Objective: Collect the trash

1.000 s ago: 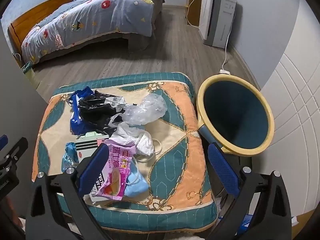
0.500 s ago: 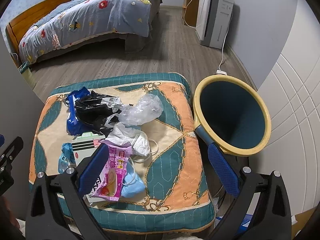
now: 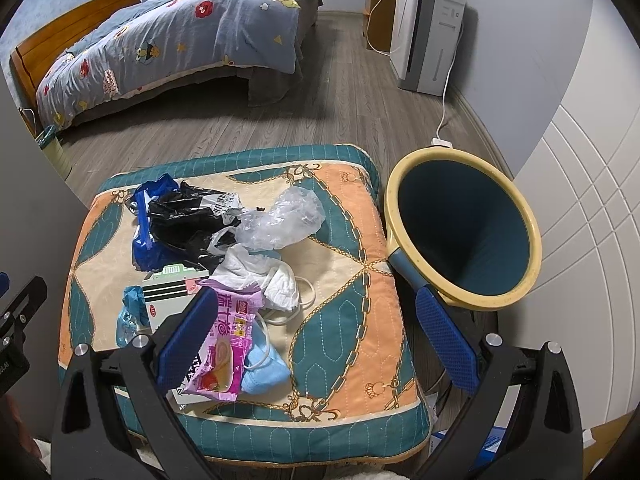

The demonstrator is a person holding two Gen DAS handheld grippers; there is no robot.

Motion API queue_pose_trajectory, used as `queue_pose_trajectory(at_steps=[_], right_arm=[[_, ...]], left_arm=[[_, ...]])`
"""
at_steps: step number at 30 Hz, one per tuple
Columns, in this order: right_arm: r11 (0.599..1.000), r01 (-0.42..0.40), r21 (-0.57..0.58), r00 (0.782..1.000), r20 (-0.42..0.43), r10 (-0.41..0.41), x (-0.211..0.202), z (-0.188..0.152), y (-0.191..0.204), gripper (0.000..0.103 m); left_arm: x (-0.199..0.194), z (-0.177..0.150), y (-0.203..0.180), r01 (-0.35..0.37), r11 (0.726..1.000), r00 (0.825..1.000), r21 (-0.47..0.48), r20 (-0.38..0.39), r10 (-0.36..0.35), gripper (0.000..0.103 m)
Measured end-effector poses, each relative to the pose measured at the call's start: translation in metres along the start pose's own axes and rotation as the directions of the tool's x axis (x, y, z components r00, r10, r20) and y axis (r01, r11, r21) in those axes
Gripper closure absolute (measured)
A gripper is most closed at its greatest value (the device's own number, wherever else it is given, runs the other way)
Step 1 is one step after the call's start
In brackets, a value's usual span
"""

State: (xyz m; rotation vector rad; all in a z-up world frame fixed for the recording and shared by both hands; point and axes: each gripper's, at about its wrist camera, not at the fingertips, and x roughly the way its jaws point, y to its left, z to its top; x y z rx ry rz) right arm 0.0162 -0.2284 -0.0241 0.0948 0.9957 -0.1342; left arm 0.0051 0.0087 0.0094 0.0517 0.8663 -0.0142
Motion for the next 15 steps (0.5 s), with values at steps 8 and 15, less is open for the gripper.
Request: queue_pose_trajectory(at_steps=[8, 15], right_arm=[[1.0, 0.002, 0.001, 1.0, 0.0, -0.002, -0.0001, 0.0001, -0.0004, 0.006], [1.0, 0.002, -0.001, 1.0, -0.002, -0.002, 0.0, -0.0001, -0.0002, 0.006]], left_arm=[[0.0, -0.0009, -0.0018, 0.002, 1.0, 1.0, 0.005, 0.0, -0.002, 0.005], [-0.0001, -0.0015, -0.0022, 0.001, 1.0, 1.0, 0.006, 0.001, -0.001, 0.005]])
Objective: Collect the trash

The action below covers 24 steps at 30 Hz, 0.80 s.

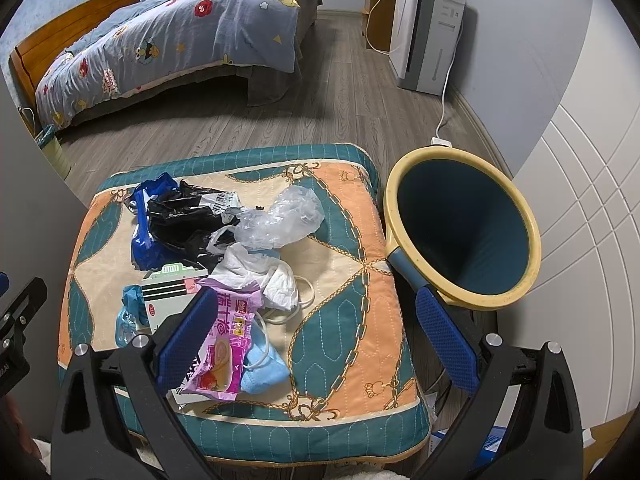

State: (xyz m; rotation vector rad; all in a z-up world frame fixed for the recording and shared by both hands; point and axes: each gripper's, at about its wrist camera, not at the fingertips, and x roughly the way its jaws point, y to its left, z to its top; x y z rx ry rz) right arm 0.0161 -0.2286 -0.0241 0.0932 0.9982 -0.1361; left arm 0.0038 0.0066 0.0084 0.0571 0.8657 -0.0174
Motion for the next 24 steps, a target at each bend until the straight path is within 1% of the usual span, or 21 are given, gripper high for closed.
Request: queue_pose_trajectory(at_steps=[6, 12, 14, 17, 20, 21, 22, 23, 24], right_arm=[[1.0, -0.001, 0.003, 1.0, -0.001, 0.001, 0.0, 0.0, -0.001, 0.006], [1.0, 0.005, 0.026, 1.0, -0.015, -0.005, 0.001, -0.001, -0.004, 0.006], [0.999, 0.013, 0.029, 1.0, -0.015, -0.013, 0.001, 0.001, -0.006, 0.006], [0.999, 0.002, 0.052, 1.0, -0.003, -0.002, 0.0, 0.009, -0.01, 0.006], [0.998, -0.03, 0.052, 1.0, -0.003, 0.03, 0.002, 0.022, -0.012, 0.006], [0.999, -0.024, 0.039, 1.0, 0.004, 0.024, 0.002, 0.026, -0.011, 0.006], [1.0, 0.01, 0.017, 1.0, 0.008, -0.01, 0.004, 0.032, -0.01, 0.006], [1.0, 0.021, 0.006, 1.0, 0.013, -0.021, 0.006, 0.037, -0.009, 0.006], [1.0, 0.002, -0.002, 1.0, 0.02, -0.002, 0.009, 0.043, -0.009, 0.006]], left_arm=[[0.0, -0.001, -0.001, 0.004, 1.0, 1.0, 0.001, 0.001, -0.004, 0.005], [-0.004, -0.004, -0.005, 0.027, 0.999, 0.999, 0.025, 0.029, -0.028, 0.005], [-0.001, -0.003, -0.007, 0.026, 0.999, 0.999, 0.034, 0.018, -0.026, 0.005], [0.003, 0.0, -0.009, 0.02, 0.999, 1.0, 0.045, 0.001, -0.02, 0.005], [0.007, 0.005, -0.007, 0.063, 0.998, 0.998, 0.028, 0.027, -0.063, 0.005], [0.009, 0.007, -0.007, 0.066, 0.997, 0.997, 0.033, 0.036, -0.067, 0.005], [0.013, 0.01, -0.007, 0.064, 0.997, 0.997, 0.045, 0.029, -0.065, 0.005], [0.017, 0.013, -0.008, 0.066, 0.996, 0.998, 0.054, 0.016, -0.067, 0.005], [0.023, 0.018, -0.007, 0.08, 0.996, 0.997, 0.05, 0.007, -0.08, 0.005]])
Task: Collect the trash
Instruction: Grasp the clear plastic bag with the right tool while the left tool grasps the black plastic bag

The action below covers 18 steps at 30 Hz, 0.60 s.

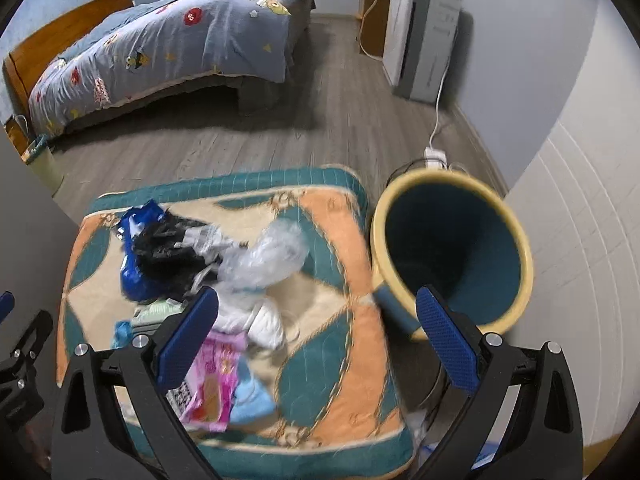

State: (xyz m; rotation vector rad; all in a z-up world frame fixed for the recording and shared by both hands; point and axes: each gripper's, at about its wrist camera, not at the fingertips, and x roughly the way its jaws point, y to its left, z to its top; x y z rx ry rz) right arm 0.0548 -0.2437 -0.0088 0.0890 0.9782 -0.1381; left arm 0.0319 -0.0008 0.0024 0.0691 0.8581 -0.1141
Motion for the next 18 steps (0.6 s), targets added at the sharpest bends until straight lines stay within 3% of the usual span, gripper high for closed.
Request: queue_pose_trajectory(at_steps=[3, 5, 8, 13, 18], right_arm=[[0.999, -0.04, 0.006, 0.999, -0.004, 0.04, 0.013, 0.012, -0.003, 0.006], [0.993, -0.113, 0.025, 0.993, -0.018, 0.114, 0.025, 0.018, -0.005, 0.006], [0.991, -0.129, 0.038, 0.99, -0.044, 0.131, 0.043, 0.023, -0.003, 0.006], [0.99, -0.135, 0.038, 0.986, -0.093, 0.138, 0.078, 0.028, -0.003, 0.006], [0.986, -0.145, 0.081, 0.977, -0.148, 0.156, 0.113, 0.03, -0.004, 0.006]], left_arm=[[0.014, 0.015, 0.009, 0.001, 1.0, 1.0, -0.028, 0.006, -0.001, 0.005], [0.028, 0.026, 0.017, -0.041, 0.997, 0.999, -0.058, 0.018, 0.043, 0.005], [0.052, 0.033, 0.026, -0.056, 0.996, 0.998, -0.069, -0.004, 0.056, 0.005], [0.083, 0.037, 0.02, -0.063, 0.998, 0.998, -0.012, -0.021, 0.062, 0.005], [0.1, 0.038, 0.003, 0.0, 1.0, 1.0, 0.015, -0.031, 0.0, 0.005]])
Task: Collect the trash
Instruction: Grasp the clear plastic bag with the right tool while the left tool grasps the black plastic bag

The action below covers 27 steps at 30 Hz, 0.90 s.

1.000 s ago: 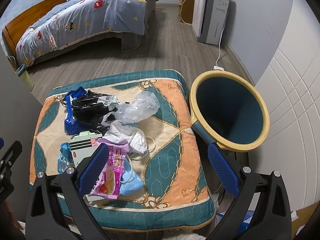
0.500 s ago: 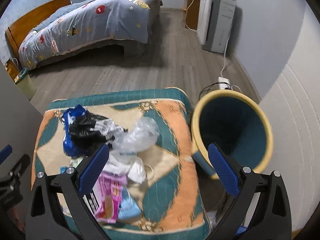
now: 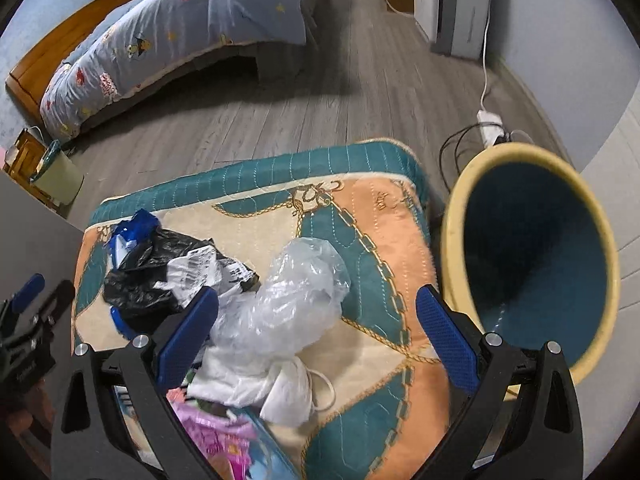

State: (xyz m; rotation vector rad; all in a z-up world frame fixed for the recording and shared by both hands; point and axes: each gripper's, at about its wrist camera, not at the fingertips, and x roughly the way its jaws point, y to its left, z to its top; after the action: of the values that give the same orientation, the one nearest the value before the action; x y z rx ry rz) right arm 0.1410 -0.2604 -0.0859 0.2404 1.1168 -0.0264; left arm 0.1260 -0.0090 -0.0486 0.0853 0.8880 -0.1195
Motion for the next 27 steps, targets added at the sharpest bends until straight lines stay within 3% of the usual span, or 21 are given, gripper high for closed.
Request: queue_pose_trajectory(at_steps=[4, 6, 8, 9, 11, 13, 16, 20, 24, 26, 27], right_arm=[[0.998, -0.036, 0.057, 0.997, -0.059, 0.039, 0.022, 0.0, -0.006, 0.022], [0.99, -0.086, 0.108, 0.991, -0.089, 0.096, 0.031, -0.002, -0.011, 0.036], [0.978, -0.141, 0.153, 0.981, -0.114, 0.159, 0.038, -0.004, -0.014, 0.058], [0.975, -0.152, 0.163, 0.978, -0.12, 0.172, 0.038, -0.005, -0.014, 0.061], [0.975, -0.157, 0.155, 0.978, -0.116, 0.176, 0.037, -0.004, -0.012, 0.077], [0.975, -0.169, 0.141, 0.977, -0.108, 0.185, 0.033, -0.003, -0.009, 0.084], [0.976, -0.176, 0.126, 0.978, -0.095, 0.188, 0.027, -0.001, -0.008, 0.087], [0.977, -0.186, 0.105, 0.979, -0.063, 0.193, 0.008, 0.004, -0.007, 0.088], [0.987, -0.151, 0.049, 0.988, 0.001, 0.151, -0.021, 0.012, -0.005, 0.089], [0.989, -0.143, 0.041, 0.989, 0.033, 0.142, -0.037, 0.016, -0.009, 0.089], [0.99, -0.135, 0.037, 0.99, 0.047, 0.133, -0.045, 0.018, -0.013, 0.089]], left_arm=[[0.008, -0.001, -0.021, 0.08, 0.995, 0.997, 0.056, -0.003, -0.08, 0.005], [0.014, -0.003, -0.032, 0.121, 0.989, 0.993, 0.088, -0.024, -0.119, 0.007], [0.022, -0.005, -0.041, 0.162, 0.982, 0.986, 0.1, -0.052, -0.158, 0.008], [0.024, -0.006, -0.043, 0.17, 0.98, 0.984, 0.104, -0.063, -0.164, 0.009], [0.03, -0.006, -0.049, 0.198, 0.974, 0.978, 0.114, -0.089, -0.188, 0.025], [0.033, -0.008, -0.056, 0.23, 0.964, 0.969, 0.134, -0.119, -0.215, 0.045], [0.029, -0.011, -0.066, 0.227, 0.956, 0.971, 0.188, -0.117, -0.208, 0.061], [0.016, -0.01, -0.07, 0.227, 0.948, 0.973, 0.222, -0.093, -0.211, 0.071], [-0.005, -0.001, -0.071, 0.203, 0.952, 0.979, 0.227, -0.026, -0.203, 0.078], [-0.014, 0.005, -0.072, 0.2, 0.954, 0.978, 0.223, 0.005, -0.207, 0.094], [-0.02, 0.011, -0.073, 0.208, 0.954, 0.976, 0.218, 0.022, -0.218, 0.095]])
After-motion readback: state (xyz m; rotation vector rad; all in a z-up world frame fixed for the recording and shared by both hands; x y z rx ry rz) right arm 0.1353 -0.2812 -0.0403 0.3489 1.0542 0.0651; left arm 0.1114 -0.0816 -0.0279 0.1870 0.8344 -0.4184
